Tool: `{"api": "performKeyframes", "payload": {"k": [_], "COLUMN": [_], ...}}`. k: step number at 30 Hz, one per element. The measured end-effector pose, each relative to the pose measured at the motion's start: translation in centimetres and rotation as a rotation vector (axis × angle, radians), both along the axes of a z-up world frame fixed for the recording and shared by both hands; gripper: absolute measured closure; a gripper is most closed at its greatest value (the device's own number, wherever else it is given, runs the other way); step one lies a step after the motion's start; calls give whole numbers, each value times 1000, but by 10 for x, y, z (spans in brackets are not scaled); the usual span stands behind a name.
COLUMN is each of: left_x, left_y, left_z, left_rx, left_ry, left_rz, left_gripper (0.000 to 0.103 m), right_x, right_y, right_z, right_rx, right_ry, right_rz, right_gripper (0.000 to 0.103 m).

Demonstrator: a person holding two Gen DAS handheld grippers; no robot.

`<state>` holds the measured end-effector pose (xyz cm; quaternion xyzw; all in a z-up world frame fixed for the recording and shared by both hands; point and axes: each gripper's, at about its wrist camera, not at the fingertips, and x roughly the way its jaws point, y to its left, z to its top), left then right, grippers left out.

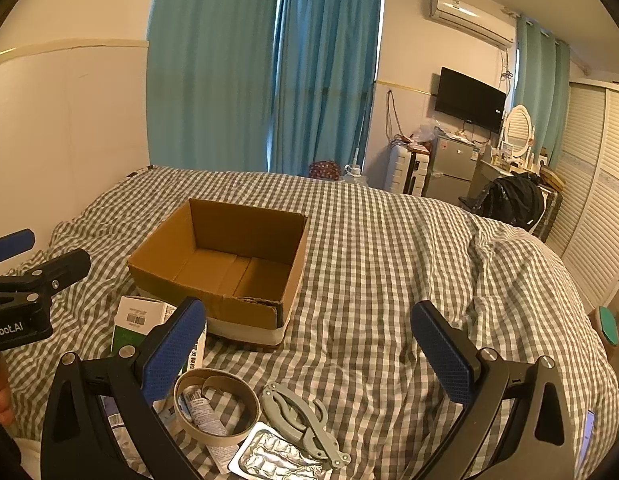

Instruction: Organize objects

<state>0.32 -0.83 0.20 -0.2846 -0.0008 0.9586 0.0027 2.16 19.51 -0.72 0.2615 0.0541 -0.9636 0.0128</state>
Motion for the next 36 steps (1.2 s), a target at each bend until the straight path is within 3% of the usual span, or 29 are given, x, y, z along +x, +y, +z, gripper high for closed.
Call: {"api": "performKeyframes", "payload": {"k": [36], "left_x": [-2], "left_y": [2], "left_z": [-4], "left_rx": [1], "left_ry": [-10], "left_rz": [-16], "left_gripper": [0], "right_x": [2], "right_y": [-3], "right_z": [-4], "right_rx": [-1], "right_ry": [-19], "right_rz": [34], "right_gripper": [0]}}
